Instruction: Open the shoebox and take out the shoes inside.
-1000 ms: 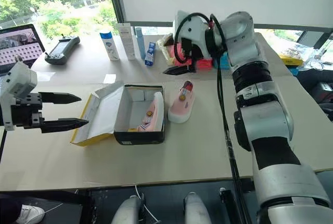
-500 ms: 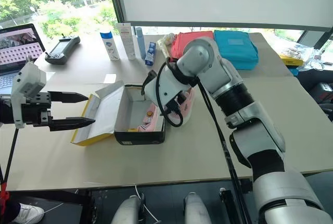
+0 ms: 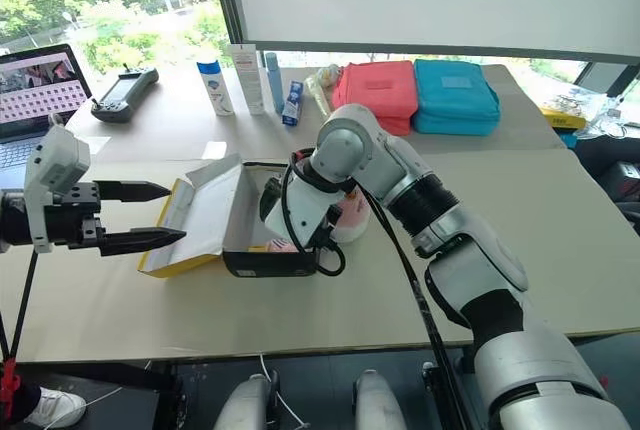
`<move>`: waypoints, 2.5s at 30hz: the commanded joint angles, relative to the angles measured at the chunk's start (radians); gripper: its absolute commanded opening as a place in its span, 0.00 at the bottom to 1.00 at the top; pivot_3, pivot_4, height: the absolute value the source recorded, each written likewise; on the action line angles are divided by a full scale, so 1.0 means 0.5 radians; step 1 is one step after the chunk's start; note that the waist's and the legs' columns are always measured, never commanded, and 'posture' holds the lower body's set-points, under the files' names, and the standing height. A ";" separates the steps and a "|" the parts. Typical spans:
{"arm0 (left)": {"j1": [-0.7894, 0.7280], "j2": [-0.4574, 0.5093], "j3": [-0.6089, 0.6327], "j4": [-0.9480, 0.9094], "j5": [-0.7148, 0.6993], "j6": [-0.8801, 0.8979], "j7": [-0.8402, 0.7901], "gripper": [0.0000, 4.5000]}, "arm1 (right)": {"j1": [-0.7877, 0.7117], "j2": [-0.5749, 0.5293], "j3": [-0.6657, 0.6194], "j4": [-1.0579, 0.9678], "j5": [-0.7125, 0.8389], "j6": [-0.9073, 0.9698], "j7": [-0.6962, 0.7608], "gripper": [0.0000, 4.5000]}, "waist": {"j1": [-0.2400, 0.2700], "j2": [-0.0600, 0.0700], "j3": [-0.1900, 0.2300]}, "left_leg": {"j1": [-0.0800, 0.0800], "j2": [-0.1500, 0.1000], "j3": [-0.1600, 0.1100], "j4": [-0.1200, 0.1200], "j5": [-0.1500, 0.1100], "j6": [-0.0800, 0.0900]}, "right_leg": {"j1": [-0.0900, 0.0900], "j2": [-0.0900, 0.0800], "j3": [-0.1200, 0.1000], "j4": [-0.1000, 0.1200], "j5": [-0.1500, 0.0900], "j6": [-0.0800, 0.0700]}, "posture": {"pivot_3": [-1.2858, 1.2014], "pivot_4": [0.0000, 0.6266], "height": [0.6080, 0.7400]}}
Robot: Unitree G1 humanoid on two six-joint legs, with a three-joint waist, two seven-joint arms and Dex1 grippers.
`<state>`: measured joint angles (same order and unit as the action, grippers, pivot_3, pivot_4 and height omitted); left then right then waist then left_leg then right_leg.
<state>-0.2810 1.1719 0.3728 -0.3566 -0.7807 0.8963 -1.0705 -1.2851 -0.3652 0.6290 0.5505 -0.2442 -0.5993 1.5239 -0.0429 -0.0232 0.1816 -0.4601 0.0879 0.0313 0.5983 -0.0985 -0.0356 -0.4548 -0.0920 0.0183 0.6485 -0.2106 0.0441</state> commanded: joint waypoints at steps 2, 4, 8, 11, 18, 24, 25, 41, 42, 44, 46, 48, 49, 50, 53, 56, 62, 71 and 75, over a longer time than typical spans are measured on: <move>0.021 0.020 0.111 -0.061 -0.039 0.016 0.016 1.00 | -0.066 -0.033 0.046 0.001 -0.037 -0.097 0.072 1.00 | 0.001 0.000 0.000 | 0.000 0.000 0.000 0.000 0.000 0.000 | 0.000 0.000 0.000 0.000 0.000 0.000 | 0.52 0.24 0.88; 0.029 0.021 0.110 -0.059 -0.038 0.010 0.018 1.00 | -0.076 -0.037 0.057 0.002 -0.029 -0.097 0.101 1.00 | 0.001 0.000 0.000 | 0.000 0.000 0.000 0.000 0.000 0.000 | 0.000 0.000 0.000 0.000 0.000 -0.001 | 0.52 0.24 0.88; 0.013 0.004 0.081 -0.060 -0.041 0.001 0.038 1.00 | -0.129 -0.044 0.093 0.040 -0.053 -0.112 0.139 1.00 | 0.003 0.000 0.000 | 0.000 0.000 0.000 0.000 0.000 -0.001 | 0.000 0.000 0.000 0.000 -0.002 -0.003 | 0.52 0.24 0.88; 0.000 -0.021 0.050 -0.066 -0.043 -0.013 0.053 1.00 | -0.166 -0.043 0.131 0.080 -0.071 -0.136 0.156 1.00 | 0.003 0.000 0.000 | 0.000 0.000 0.000 0.000 0.000 -0.001 | 0.000 0.000 0.000 0.000 -0.002 -0.003 | 0.52 0.24 0.88; -0.002 -0.064 0.010 -0.091 -0.039 -0.030 0.080 1.00 | -0.232 -0.044 0.212 0.102 -0.041 -0.168 0.181 1.00 | 0.004 0.000 0.000 | 0.000 0.000 0.000 0.000 0.000 -0.001 | 0.000 0.000 0.000 0.000 -0.002 -0.003 | 0.52 0.24 0.88; -0.009 -0.103 -0.010 -0.107 -0.037 -0.036 0.109 1.00 | -0.324 -0.044 0.297 0.149 0.000 -0.224 0.181 1.00 | 0.005 0.000 0.000 | 0.000 0.000 0.000 0.000 0.000 -0.001 | 0.000 0.000 0.000 0.000 -0.002 -0.003 | 0.52 0.24 0.88; -0.010 -0.107 -0.013 -0.106 -0.035 -0.039 0.111 1.00 | -0.339 -0.045 0.315 0.157 0.006 -0.233 0.181 1.00 | 0.005 0.000 0.000 | 0.000 0.000 0.000 0.000 0.000 -0.001 | 0.000 0.000 0.000 0.000 -0.002 -0.003 | 0.52 0.24 0.88; -0.044 -0.123 -0.023 -0.127 -0.060 -0.019 0.145 1.00 | -0.263 -0.161 0.546 0.024 0.072 -0.281 0.181 1.00 | 0.016 0.000 0.000 | 0.000 0.000 0.000 -0.001 0.000 -0.001 | 0.000 0.000 0.000 0.000 -0.003 -0.006 | 0.52 0.24 0.88; -0.052 -0.123 -0.028 -0.129 -0.063 -0.017 0.147 1.00 | -0.254 -0.150 0.549 0.017 0.070 -0.272 0.181 1.00 | 0.016 0.000 0.000 | 0.000 0.000 0.000 -0.001 0.000 -0.001 | 0.000 0.000 0.000 0.000 -0.003 -0.006 | 0.52 0.24 0.88; -0.065 -0.125 -0.033 -0.131 -0.069 -0.010 0.152 1.00 | -0.236 -0.128 0.556 0.011 0.061 -0.265 0.181 1.00 | 0.015 -0.001 0.000 | 0.000 0.000 0.000 -0.001 0.000 -0.001 | 0.000 0.000 -0.001 0.000 -0.003 -0.006 | 0.52 0.24 0.88; -0.069 -0.124 -0.030 -0.134 -0.075 -0.005 0.154 1.00 | -0.210 -0.096 0.550 0.010 0.042 -0.247 0.181 1.00 | 0.012 -0.001 -0.001 | 0.000 0.000 0.000 -0.001 0.000 -0.001 | 0.000 0.000 0.000 0.000 -0.003 -0.005 | 0.52 0.24 0.88; -0.068 -0.123 -0.026 -0.139 -0.083 -0.001 0.162 1.00 | -0.189 -0.048 0.530 0.026 0.011 -0.215 0.160 1.00 | 0.004 -0.003 -0.002 | 0.000 0.001 0.000 -0.001 0.000 -0.001 | 0.000 0.000 -0.001 0.000 -0.002 -0.003 | 0.52 0.24 0.88; -0.064 -0.123 -0.024 -0.141 -0.087 0.000 0.165 1.00 | -0.183 -0.020 0.521 0.039 -0.011 -0.195 0.137 1.00 | 0.001 -0.004 -0.002 | 0.001 0.001 0.000 -0.001 0.000 -0.001 | 0.000 0.001 -0.001 0.000 -0.002 -0.003 | 0.52 0.24 0.88; -0.061 -0.122 -0.022 -0.142 -0.090 0.000 0.167 1.00 | -0.178 -0.002 0.514 0.047 -0.028 -0.182 0.123 1.00 | -0.002 -0.005 -0.003 | 0.002 0.001 0.000 -0.001 0.000 -0.001 | 0.000 0.001 -0.001 0.000 -0.002 -0.004 | 0.52 0.24 0.88; -0.058 -0.121 -0.023 -0.143 -0.095 -0.002 0.176 1.00 | -0.171 0.083 0.495 0.115 -0.113 -0.154 0.031 1.00 | -0.009 -0.010 -0.006 | 0.005 0.003 0.000 -0.001 0.000 -0.001 | 0.002 0.002 -0.001 0.001 -0.001 -0.006 | 0.52 0.24 0.88; -0.061 -0.121 -0.027 -0.144 -0.101 -0.001 0.188 1.00 | -0.169 0.168 0.460 0.191 -0.184 -0.138 -0.063 0.88 | -0.019 -0.021 -0.013 | 0.012 0.005 0.000 -0.002 -0.001 -0.002 | 0.006 0.005 -0.001 0.001 -0.004 -0.014 | 0.52 0.24 0.88; -0.059 -0.119 -0.019 -0.152 -0.117 0.003 0.205 1.00 | -0.156 0.246 0.394 0.287 -0.288 -0.152 -0.139 0.45 | -0.058 -0.030 -0.018 | 0.049 0.008 0.000 -0.014 -0.005 -0.008 | 0.035 0.006 -0.002 -0.002 -0.008 -0.022 | 0.52 0.24 0.88; -0.083 -0.127 -0.038 -0.146 -0.117 -0.002 0.220 1.00 | -0.139 0.322 0.298 0.277 -0.280 -0.152 -0.206 0.01 | -0.043 -0.029 -0.018 | 0.046 0.008 0.000 -0.018 -0.005 -0.008 | 0.031 0.005 -0.003 -0.002 -0.009 -0.025 | 0.52 0.24 0.88; -0.099 -0.124 -0.056 -0.129 -0.108 -0.011 0.218 1.00 | -0.183 0.374 0.211 0.293 -0.221 -0.111 -0.277 0.01 | -0.019 -0.029 -0.017 | 0.039 0.008 0.000 -0.017 -0.005 -0.008 | 0.028 0.005 -0.005 -0.004 -0.009 -0.024 | 0.52 0.24 0.88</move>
<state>-0.3071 1.1057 0.3331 -0.4171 -0.8285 0.8974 -0.9626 -1.3618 -0.1868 0.7703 0.6974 -0.3789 -0.6689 1.3990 -0.0521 -0.0379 0.1729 -0.4405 0.0920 0.0313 0.5899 -0.1010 -0.0399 -0.4408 -0.0897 0.0156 0.6467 -0.2153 0.0319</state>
